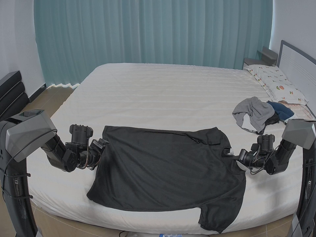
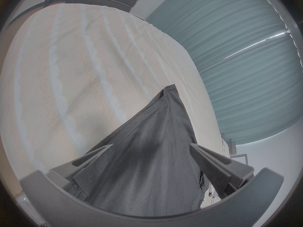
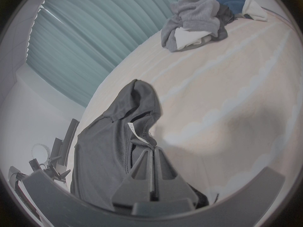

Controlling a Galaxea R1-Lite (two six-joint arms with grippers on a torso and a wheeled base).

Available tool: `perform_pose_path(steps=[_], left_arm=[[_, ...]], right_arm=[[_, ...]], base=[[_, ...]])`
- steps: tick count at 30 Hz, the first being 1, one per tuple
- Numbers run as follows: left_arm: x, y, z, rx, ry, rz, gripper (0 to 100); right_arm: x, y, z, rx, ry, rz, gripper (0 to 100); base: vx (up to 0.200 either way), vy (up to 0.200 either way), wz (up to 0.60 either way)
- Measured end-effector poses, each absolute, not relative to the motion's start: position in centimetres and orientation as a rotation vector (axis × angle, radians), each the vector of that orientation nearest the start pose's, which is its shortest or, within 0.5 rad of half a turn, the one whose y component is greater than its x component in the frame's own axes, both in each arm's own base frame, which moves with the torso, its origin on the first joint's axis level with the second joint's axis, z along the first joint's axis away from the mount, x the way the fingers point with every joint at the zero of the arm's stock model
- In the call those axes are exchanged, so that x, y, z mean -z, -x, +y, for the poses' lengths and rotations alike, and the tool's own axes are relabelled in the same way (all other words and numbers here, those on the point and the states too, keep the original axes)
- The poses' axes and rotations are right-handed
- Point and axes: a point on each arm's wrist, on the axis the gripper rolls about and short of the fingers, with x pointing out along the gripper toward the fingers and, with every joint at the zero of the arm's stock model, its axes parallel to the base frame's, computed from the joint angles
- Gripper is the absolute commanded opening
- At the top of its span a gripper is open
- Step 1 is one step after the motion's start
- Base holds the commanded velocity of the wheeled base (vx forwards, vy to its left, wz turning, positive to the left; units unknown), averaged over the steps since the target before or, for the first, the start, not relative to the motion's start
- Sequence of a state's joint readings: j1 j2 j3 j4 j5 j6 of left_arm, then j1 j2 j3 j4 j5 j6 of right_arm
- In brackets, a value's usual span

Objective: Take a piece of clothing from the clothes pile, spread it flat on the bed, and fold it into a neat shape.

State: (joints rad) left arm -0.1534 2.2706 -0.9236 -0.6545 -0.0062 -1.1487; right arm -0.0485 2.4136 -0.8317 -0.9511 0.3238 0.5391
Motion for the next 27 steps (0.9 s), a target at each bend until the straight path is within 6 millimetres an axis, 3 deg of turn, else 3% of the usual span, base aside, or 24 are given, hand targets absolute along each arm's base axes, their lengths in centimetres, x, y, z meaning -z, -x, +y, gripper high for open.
perform_pose_path(steps=[10,22,23,27], left_arm=[[-1.0,-38.0,-5.9,-0.26,1.047,0.696,100],[-1.0,-38.0,-5.9,-0.26,1.047,0.696,100],[-1.0,-38.0,-5.9,-0.26,1.047,0.696,100],[-1.1,-38.0,-5.9,-0.257,1.051,0.698,100]], right_arm=[[2.9,-37.1,-3.3,-0.026,-0.586,0.657,0],[3.2,-36.8,-3.5,-0.011,-0.566,0.669,0],[3.2,-36.8,-3.5,-0.011,-0.565,0.67,100],[3.2,-37.0,-3.4,-0.018,-0.563,0.665,100]], base=[[0.0,0.0,0.0],[0.0,0.0,0.0],[0.0,0.0,0.0],[0.0,0.0,0.0]])
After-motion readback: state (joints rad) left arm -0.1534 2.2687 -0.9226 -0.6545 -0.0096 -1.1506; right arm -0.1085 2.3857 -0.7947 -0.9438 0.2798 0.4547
